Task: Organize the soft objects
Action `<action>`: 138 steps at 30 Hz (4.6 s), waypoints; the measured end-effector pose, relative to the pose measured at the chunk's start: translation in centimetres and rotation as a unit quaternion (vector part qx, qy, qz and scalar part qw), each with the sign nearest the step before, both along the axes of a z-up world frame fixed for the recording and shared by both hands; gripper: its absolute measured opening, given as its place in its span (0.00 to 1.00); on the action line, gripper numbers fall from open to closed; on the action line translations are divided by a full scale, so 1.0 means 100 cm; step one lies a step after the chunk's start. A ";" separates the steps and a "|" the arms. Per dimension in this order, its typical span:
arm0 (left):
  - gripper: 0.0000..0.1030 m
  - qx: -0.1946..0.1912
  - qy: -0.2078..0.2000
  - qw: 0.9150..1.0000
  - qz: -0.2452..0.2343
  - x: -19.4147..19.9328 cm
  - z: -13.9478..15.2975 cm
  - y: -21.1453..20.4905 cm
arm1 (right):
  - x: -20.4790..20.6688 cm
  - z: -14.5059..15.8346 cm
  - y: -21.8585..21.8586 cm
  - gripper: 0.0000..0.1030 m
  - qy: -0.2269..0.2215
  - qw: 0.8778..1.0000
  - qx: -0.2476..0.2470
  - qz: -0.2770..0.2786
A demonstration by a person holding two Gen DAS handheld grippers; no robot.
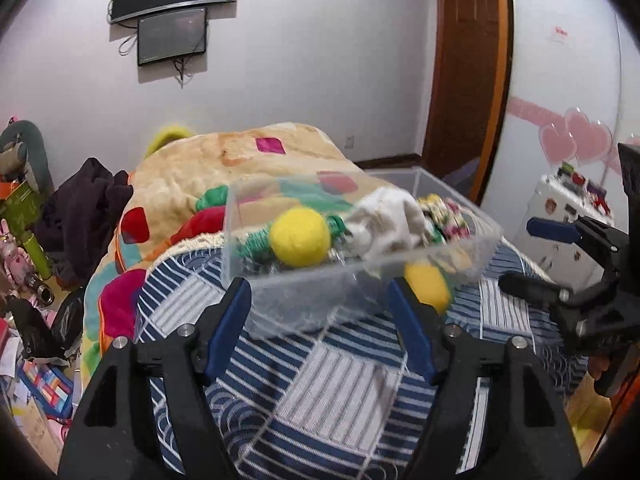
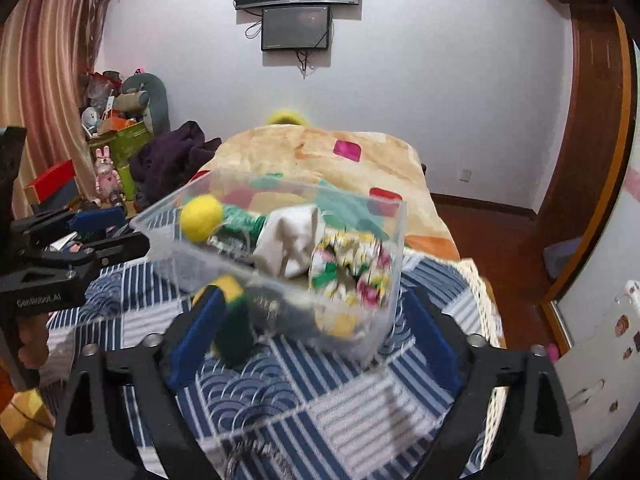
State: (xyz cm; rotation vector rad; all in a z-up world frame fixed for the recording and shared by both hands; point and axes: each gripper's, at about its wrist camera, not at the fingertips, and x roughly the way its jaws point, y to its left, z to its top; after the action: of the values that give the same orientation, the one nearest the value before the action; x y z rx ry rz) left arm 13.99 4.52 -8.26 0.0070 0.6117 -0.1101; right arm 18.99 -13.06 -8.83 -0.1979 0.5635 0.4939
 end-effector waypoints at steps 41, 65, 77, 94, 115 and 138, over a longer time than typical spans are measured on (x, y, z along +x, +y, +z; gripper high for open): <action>0.28 -0.026 0.061 0.997 -0.040 0.028 -0.024 -0.051 | -0.015 -0.050 -0.042 0.10 0.076 0.996 0.036 0.005; 0.28 -0.011 0.025 1.000 0.007 -0.015 -0.008 -0.001 | -0.018 -0.045 -0.043 0.07 0.077 0.997 0.033 0.000; 0.28 0.005 -0.033 0.998 0.055 0.011 0.024 0.017 | 0.004 0.006 -0.019 0.07 0.012 0.996 0.081 0.022; 0.28 0.106 -0.031 0.992 0.063 0.063 -0.005 -0.010 | 0.069 0.010 0.031 0.07 0.002 0.998 0.064 -0.010; 0.63 -0.020 -0.012 0.999 0.027 0.035 0.014 0.004 | 0.056 0.014 0.004 0.51 0.022 0.998 0.053 -0.008; 0.98 -0.041 -0.187 0.981 0.030 -0.099 0.107 -0.018 | -0.070 0.095 -0.017 0.85 -0.127 0.983 0.131 0.033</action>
State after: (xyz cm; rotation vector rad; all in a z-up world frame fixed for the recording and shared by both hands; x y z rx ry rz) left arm 4.09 2.76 2.44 -0.0697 0.2314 -0.0733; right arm 11.99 -14.74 0.69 -0.0267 0.2398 0.5928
